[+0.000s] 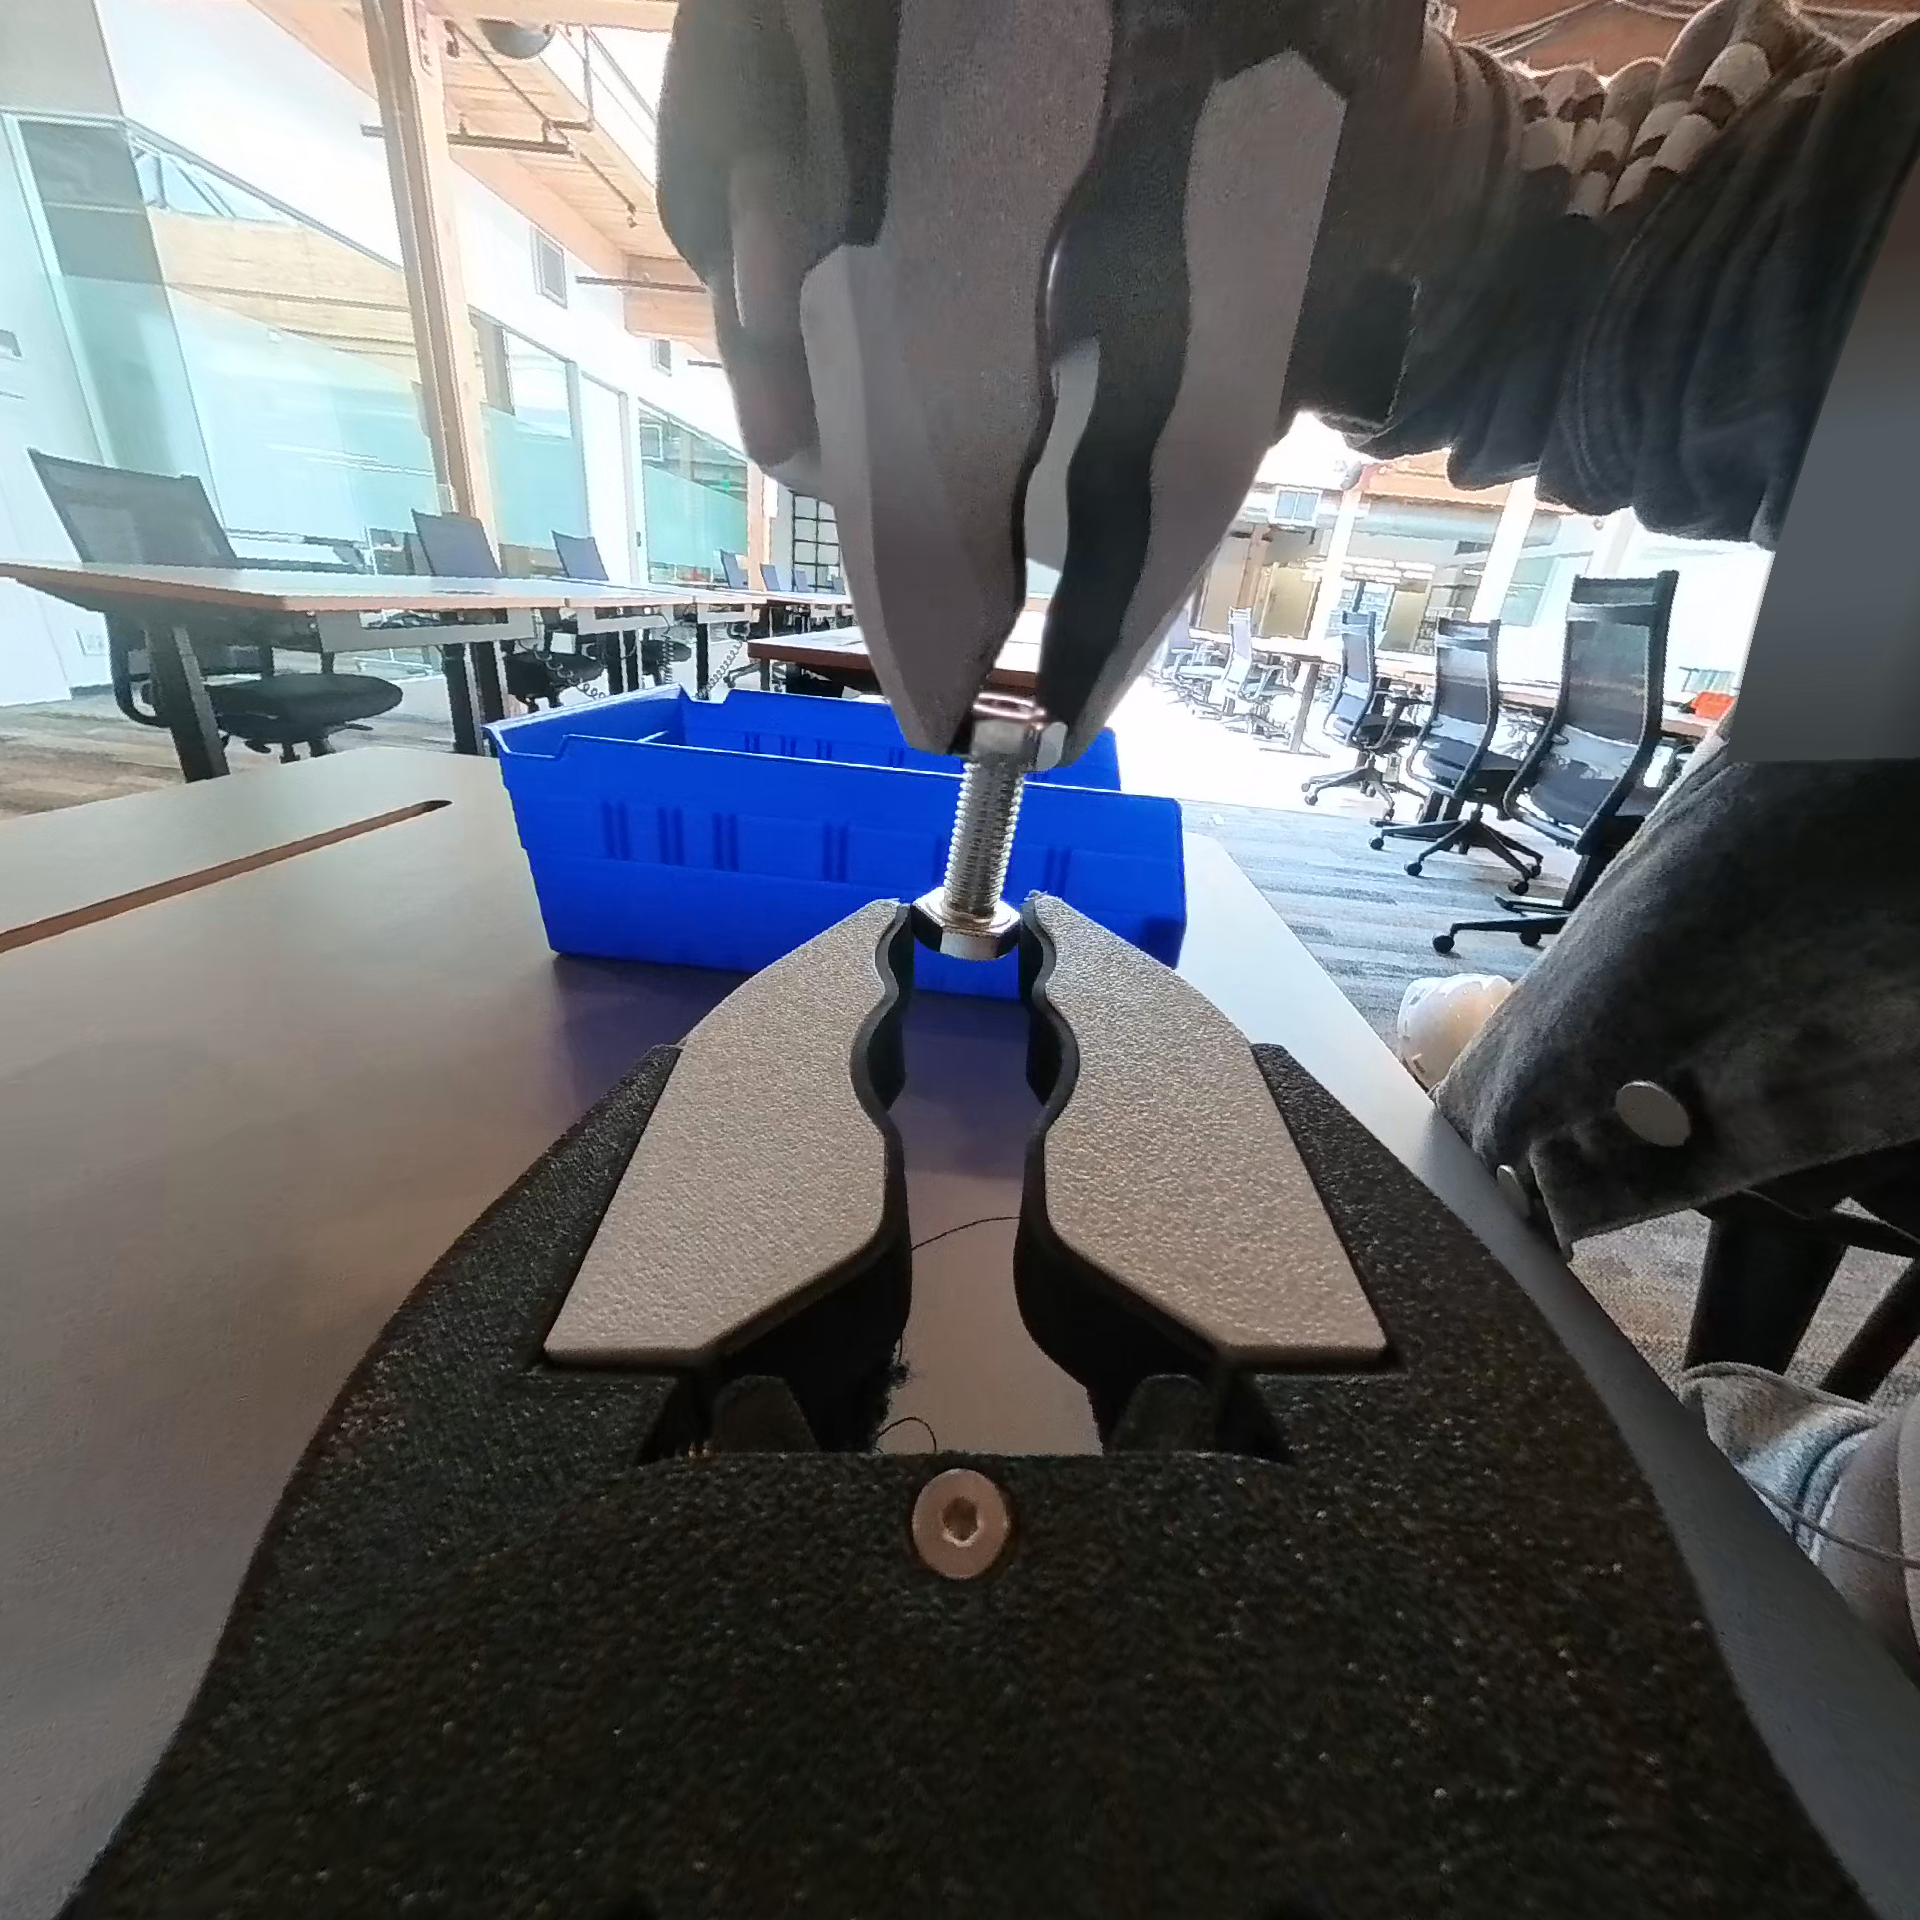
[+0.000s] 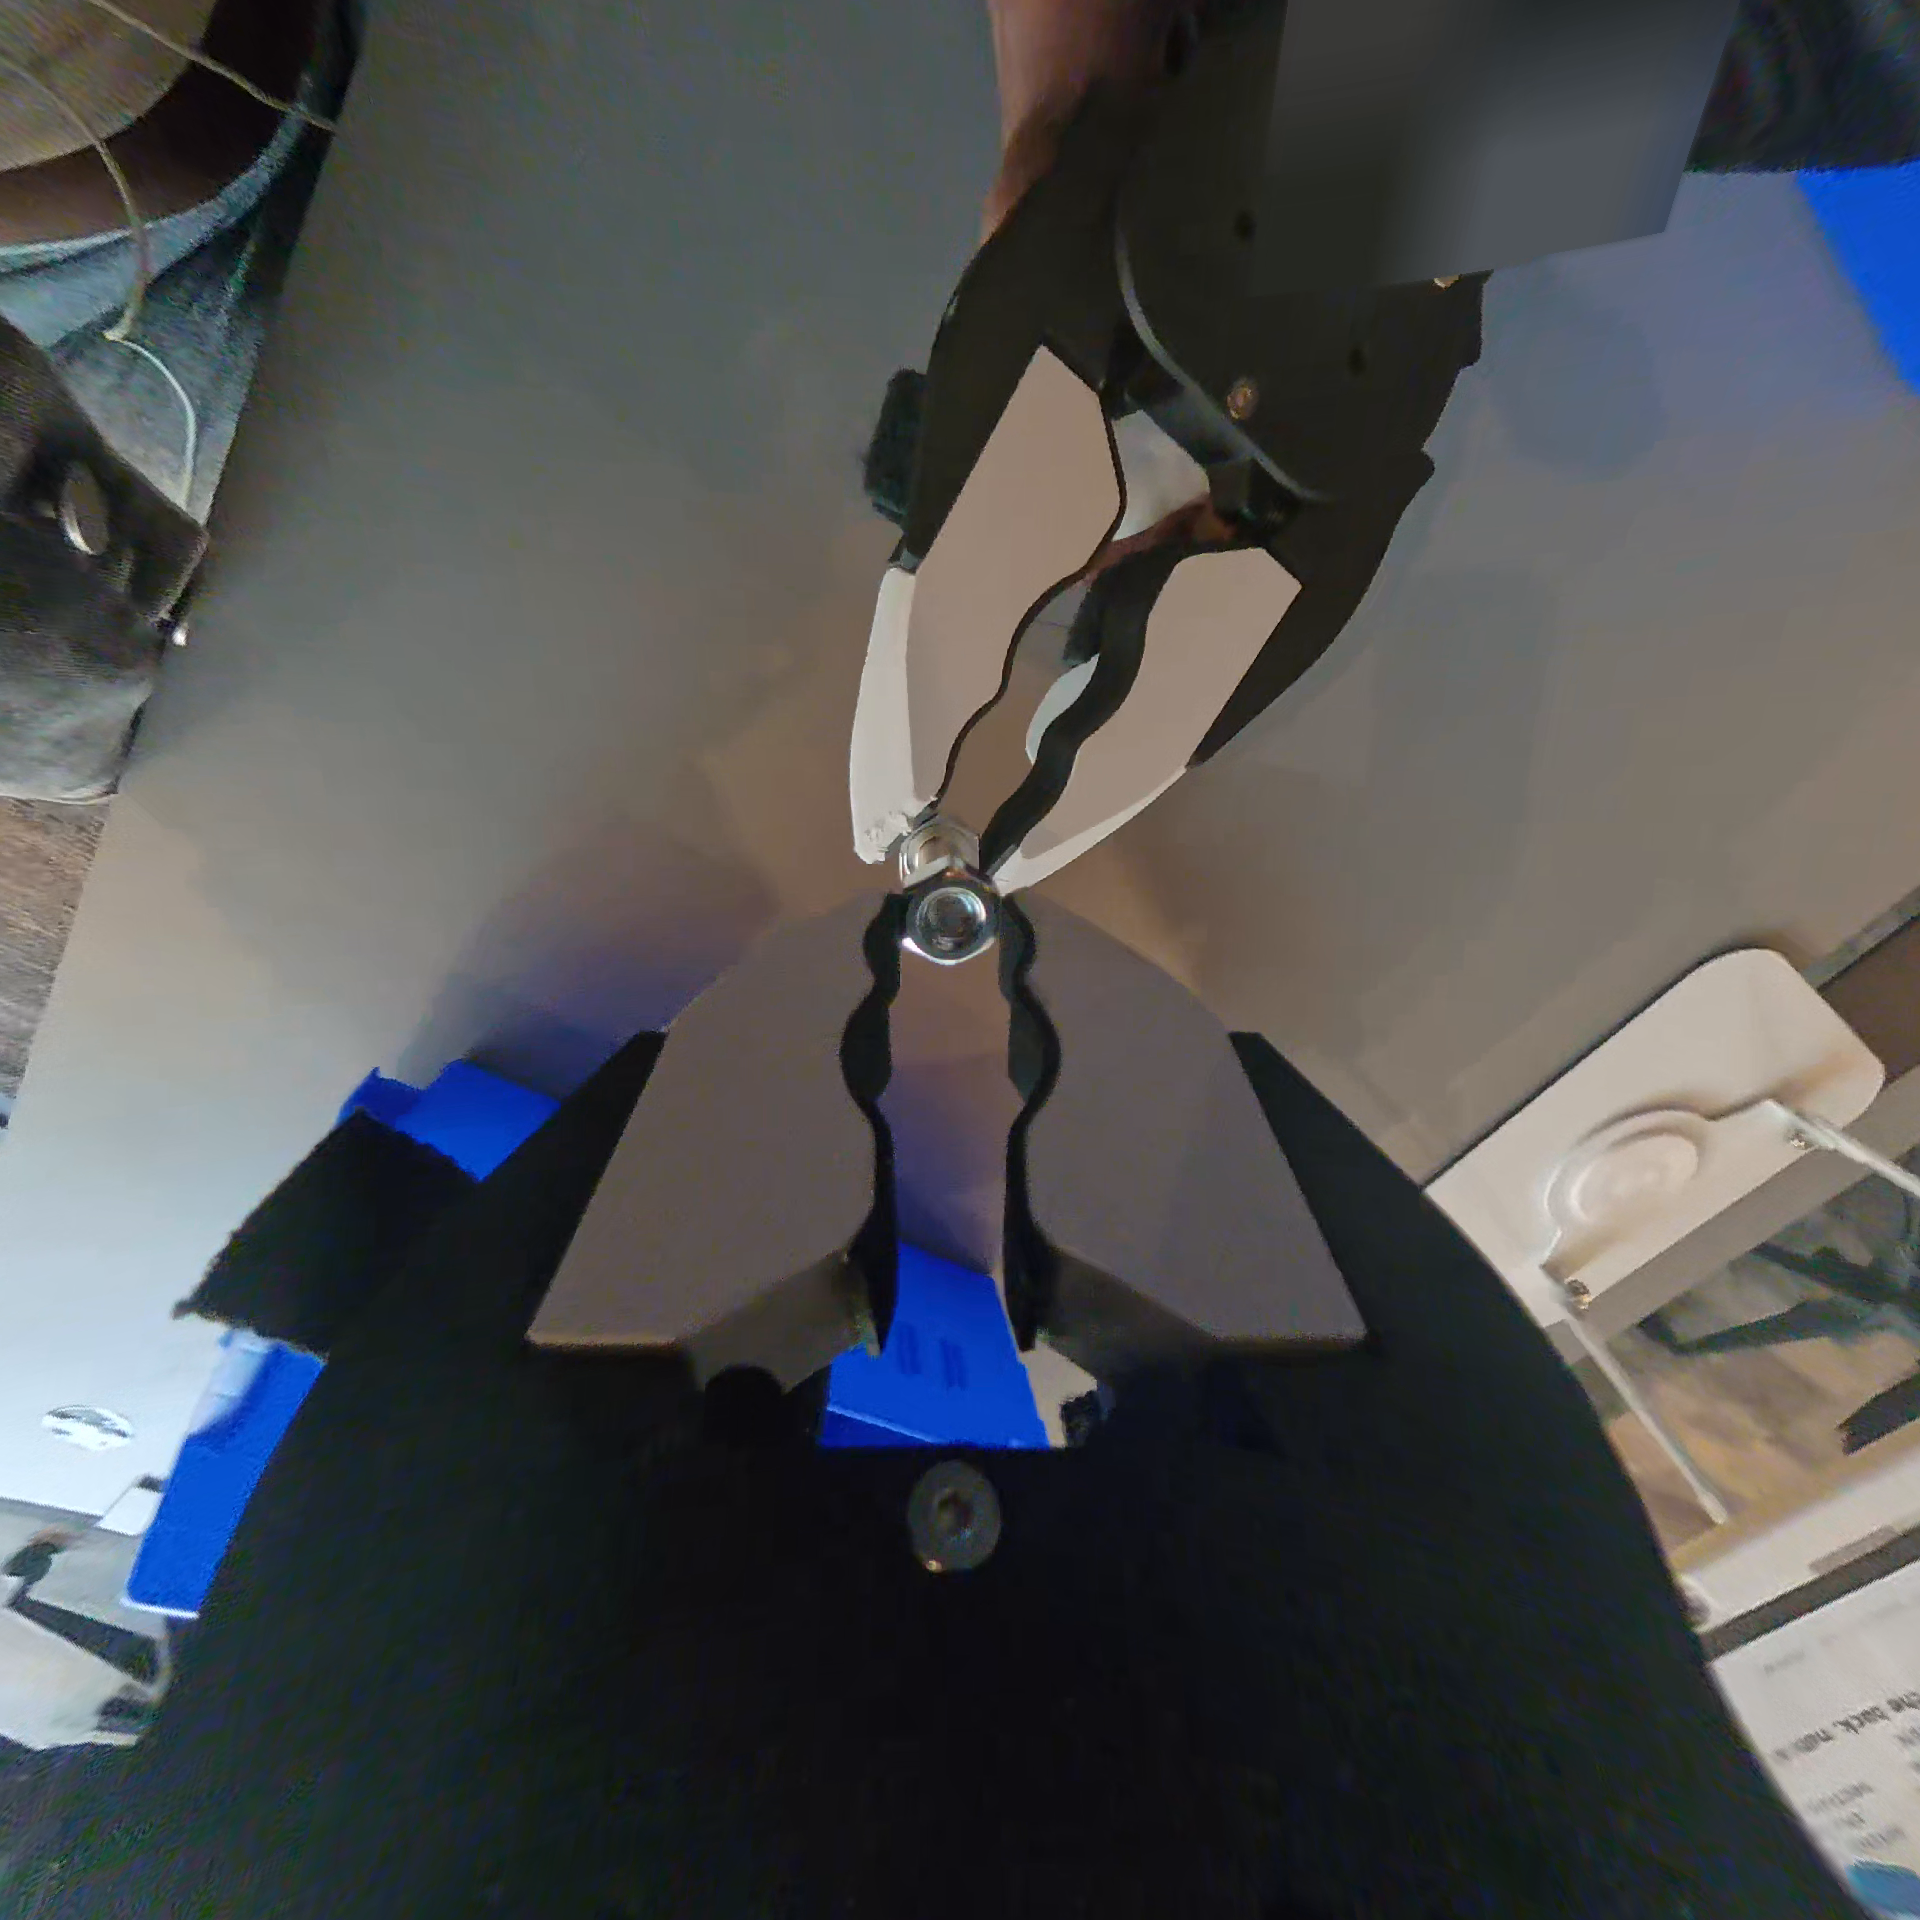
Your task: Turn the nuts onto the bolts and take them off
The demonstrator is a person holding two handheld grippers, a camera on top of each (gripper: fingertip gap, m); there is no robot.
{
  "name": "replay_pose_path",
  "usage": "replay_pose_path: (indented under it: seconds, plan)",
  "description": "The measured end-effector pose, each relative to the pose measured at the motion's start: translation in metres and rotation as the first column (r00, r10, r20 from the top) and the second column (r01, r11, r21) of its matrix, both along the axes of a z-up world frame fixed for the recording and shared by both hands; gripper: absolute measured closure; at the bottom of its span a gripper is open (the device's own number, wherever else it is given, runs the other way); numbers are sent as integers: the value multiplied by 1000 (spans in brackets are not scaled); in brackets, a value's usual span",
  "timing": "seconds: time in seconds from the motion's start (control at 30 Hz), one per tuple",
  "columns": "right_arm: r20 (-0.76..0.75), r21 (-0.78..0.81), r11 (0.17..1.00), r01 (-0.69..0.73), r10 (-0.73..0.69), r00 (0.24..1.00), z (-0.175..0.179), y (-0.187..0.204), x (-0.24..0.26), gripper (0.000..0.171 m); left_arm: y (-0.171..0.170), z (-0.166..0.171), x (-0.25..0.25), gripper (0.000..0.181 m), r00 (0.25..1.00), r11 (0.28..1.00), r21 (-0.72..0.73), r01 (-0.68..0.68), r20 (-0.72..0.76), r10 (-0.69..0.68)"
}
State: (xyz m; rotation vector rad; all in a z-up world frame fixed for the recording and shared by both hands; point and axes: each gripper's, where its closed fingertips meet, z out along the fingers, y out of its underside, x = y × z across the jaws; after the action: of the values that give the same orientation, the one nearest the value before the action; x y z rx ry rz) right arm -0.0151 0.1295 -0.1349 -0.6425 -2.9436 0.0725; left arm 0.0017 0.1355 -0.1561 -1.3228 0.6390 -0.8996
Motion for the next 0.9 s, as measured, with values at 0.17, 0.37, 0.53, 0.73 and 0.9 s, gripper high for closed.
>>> replay_pose_path:
  seconds: [0.17,0.37,0.53,0.73,0.9]
  plan:
    - [16,-26,989,149,-148,989,0,1,4,154,0,0,0,163,1000,1000,1,-4,-5,4]
    - [-36,-43,939,340,-342,939,-1,0,-2,154,2,0,0,163,1000,1000,0,-20,-9,20]
    - [-46,-109,725,680,-687,725,-2,3,-5,154,6,-1,-1,163,999,999,-5,-52,-14,52]
    - [-127,-190,676,712,-736,665,-1,-2,-6,137,4,-2,0,163,998,999,5,-51,-32,52]
    - [-206,-403,681,611,-718,664,28,-15,-14,102,3,-3,2,163,998,999,7,-39,-41,39]
